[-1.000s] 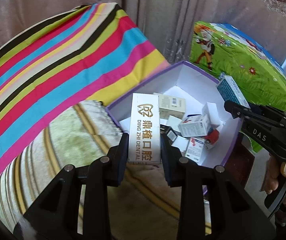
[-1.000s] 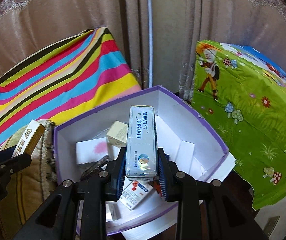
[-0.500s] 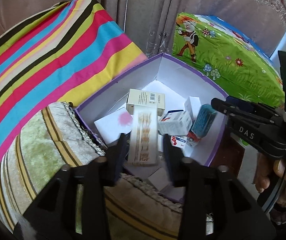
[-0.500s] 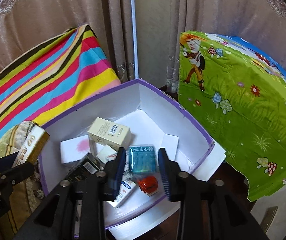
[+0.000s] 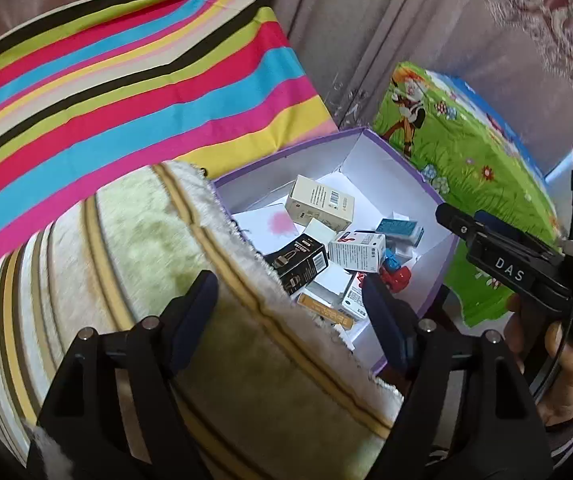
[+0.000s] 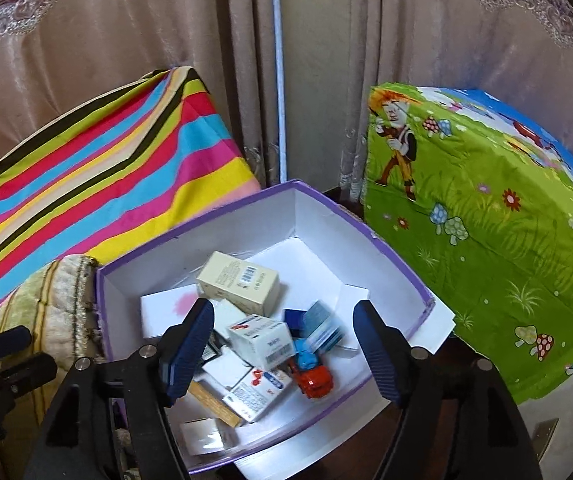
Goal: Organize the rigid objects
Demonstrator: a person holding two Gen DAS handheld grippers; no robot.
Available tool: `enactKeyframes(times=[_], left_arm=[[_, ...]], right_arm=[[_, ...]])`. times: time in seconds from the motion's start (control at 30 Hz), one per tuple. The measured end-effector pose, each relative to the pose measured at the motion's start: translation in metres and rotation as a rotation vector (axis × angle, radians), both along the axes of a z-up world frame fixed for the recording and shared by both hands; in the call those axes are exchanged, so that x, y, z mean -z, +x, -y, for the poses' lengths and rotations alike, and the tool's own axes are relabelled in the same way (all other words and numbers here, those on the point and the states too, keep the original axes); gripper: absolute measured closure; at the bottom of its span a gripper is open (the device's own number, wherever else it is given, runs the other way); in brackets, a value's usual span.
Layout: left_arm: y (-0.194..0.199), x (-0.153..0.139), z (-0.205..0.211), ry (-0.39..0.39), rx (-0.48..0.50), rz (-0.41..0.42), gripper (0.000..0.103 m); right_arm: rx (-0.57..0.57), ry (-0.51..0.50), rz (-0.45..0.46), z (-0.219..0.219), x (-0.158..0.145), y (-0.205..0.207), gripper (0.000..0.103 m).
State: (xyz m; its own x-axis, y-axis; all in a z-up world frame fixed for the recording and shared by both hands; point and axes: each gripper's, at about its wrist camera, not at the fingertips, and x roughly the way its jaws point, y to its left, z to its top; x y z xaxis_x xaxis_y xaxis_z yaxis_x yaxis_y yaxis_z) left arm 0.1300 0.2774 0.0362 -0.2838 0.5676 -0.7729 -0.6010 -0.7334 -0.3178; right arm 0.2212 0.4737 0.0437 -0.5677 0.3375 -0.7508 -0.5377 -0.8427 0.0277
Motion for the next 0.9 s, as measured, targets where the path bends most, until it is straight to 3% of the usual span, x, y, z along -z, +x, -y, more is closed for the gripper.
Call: enactKeyframes(times=[0.13, 0.27, 0.5, 0.67, 0.9], left_arm=[[0.006, 0.000, 0.009, 0.000, -0.028, -0.019, 0.024], [0.004, 0.003, 0.009, -0.005, -0.026, -0.019, 0.021], [0.004, 0.012, -0.002, -0.039, 0.012, -0.018, 0.008], [0.006, 0.014, -0.009, -0.084, 0.015, -0.033, 0.006], [0.005, 0.015, -0.006, -0.072, 0.007, -0.022, 0.005]], right_arm=[[-0.019, 0.010, -0.008, 0.012, -0.005, 0.001, 0.030], [-0.025, 0.019, -0.015, 0.022, -0.008, 0.007, 0.021], [0.069, 0.091, 0.034, 0.020, -0.005, 0.019, 0.020], [0.125, 0.089, 0.059, 0.015, 0.001, 0.021, 0.020], [0.124, 0.122, 0.055, 0.016, 0.000, 0.021, 0.020]])
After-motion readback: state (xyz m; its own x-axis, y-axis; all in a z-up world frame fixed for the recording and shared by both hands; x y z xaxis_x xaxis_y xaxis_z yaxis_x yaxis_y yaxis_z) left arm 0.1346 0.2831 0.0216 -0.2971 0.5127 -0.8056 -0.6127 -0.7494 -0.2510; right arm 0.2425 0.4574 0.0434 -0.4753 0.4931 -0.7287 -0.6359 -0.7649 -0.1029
